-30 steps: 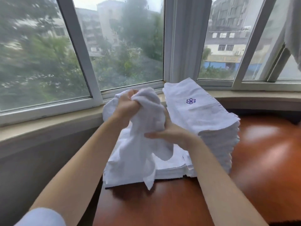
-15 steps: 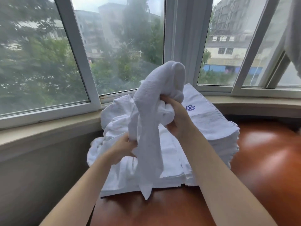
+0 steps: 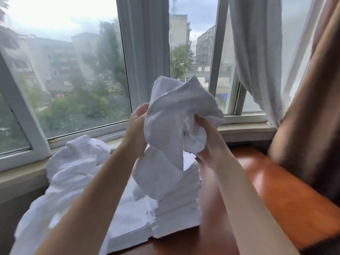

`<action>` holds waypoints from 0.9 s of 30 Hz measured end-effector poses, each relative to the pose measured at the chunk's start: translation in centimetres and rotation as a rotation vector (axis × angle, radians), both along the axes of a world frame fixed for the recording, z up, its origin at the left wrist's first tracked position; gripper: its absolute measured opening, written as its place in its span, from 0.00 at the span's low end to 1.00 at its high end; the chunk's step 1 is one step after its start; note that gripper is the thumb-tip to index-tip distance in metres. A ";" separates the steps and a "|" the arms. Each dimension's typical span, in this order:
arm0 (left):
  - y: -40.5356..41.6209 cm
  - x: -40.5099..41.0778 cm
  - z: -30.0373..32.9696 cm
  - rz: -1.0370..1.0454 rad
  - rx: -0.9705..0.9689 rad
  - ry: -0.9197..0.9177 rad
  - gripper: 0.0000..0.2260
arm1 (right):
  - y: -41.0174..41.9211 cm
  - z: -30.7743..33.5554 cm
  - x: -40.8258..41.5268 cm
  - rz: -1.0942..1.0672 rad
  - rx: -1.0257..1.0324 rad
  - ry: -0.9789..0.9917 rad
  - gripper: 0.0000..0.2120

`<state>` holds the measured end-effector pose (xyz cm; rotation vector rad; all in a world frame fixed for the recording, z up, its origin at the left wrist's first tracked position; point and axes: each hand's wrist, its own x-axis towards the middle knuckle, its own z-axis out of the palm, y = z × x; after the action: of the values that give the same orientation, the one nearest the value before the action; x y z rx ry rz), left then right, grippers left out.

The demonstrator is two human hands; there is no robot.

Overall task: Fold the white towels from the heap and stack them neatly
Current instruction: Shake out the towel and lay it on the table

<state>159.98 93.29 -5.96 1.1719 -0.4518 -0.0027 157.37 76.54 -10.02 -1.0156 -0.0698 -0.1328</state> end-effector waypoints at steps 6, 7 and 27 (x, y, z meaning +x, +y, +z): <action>-14.8 -3.1 -1.4 -0.033 0.123 0.037 0.07 | -14.3 -1.7 -3.4 -0.163 0.018 0.067 0.20; -17.0 -3.4 -1.6 -0.033 0.121 0.055 0.06 | -16.5 -2.0 -3.8 -0.170 0.004 0.080 0.19; -45.2 7.2 -22.6 -0.108 0.721 0.481 0.06 | -40.4 -21.0 0.6 -0.174 0.337 0.786 0.23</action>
<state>167.18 48.06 -28.55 1.7869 -0.0730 -0.5699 157.92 36.12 -31.06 -0.6782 0.7361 0.1011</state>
